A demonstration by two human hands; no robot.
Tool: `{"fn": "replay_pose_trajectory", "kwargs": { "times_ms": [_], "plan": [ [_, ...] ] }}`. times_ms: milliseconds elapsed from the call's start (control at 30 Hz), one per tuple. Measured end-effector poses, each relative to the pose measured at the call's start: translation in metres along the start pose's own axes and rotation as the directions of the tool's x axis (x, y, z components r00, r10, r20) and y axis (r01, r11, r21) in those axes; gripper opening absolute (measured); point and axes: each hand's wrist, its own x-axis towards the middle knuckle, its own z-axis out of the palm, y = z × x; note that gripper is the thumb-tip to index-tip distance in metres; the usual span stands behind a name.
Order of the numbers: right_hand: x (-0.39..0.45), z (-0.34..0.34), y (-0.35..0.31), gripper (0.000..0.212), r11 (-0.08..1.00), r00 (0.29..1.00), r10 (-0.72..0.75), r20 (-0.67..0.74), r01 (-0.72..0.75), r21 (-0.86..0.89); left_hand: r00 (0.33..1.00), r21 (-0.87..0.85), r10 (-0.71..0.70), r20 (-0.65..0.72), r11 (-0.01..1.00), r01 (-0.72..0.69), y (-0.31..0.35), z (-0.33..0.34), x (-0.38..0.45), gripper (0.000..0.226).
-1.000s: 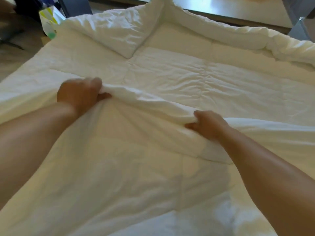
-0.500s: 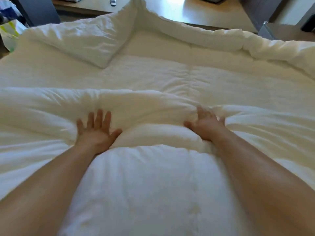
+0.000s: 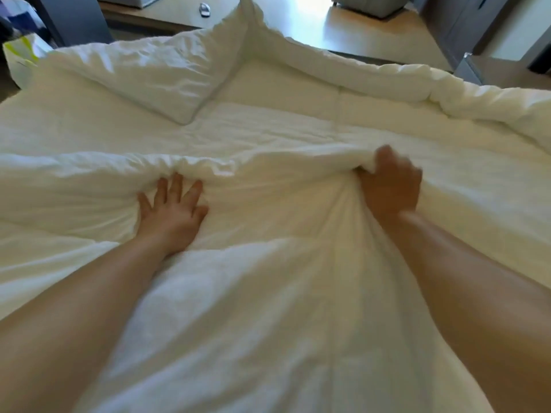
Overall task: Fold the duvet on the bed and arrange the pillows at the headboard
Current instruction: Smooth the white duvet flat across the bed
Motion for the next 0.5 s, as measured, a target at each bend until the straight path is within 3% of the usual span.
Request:
{"fn": "replay_pose_trajectory", "kwargs": {
  "times_ms": [67, 167, 200, 233, 300, 333, 500],
  "plan": [
    [0.021, -0.017, -0.003, 0.036, 0.996, 0.978, 0.042, -0.207, -0.025, 0.084, 0.997, -0.032, -0.002, -0.078, 0.999, -0.001, 0.013, -0.015, 0.013, 0.067],
    [0.028, -0.004, 0.005, 0.052, 0.999, 0.972, -0.018, -0.232, 0.010, -0.037, 0.990, -0.013, -0.026, -0.135, 1.000, 0.024, 0.023, -0.019, 0.028, 0.071],
    [0.020, 0.010, 0.012, 0.060, 0.992, 0.994, -0.037, -0.099, 0.025, -0.120, 0.992, 0.005, -0.032, -0.121, 0.999, 0.033, 0.024, -0.012, 0.028, 0.072],
    [0.005, 0.026, 0.020, 0.068, 0.979, 0.991, 0.012, 0.134, 0.016, -0.203, 0.995, 0.028, -0.035, -0.098, 0.999, 0.038, 0.023, 0.000, 0.026, 0.072],
    [-0.032, 0.064, 0.041, 0.074, 0.944, 0.835, 0.218, 0.505, -0.050, -0.325, 0.998, 0.068, -0.035, -0.047, 0.997, 0.038, 0.020, 0.023, 0.024, 0.073],
    [-0.048, 0.078, 0.049, 0.075, 0.939, 0.783, 0.265, 0.563, -0.077, -0.334, 0.999, 0.074, -0.029, -0.028, 0.997, 0.031, 0.017, 0.031, 0.027, 0.073],
    [-0.041, 0.096, 0.060, 0.078, 0.970, 0.746, 0.215, 0.631, -0.086, -0.229, 1.000, 0.059, 0.011, -0.002, 0.998, -0.010, 0.007, 0.036, 0.049, 0.071]
  ]
}}
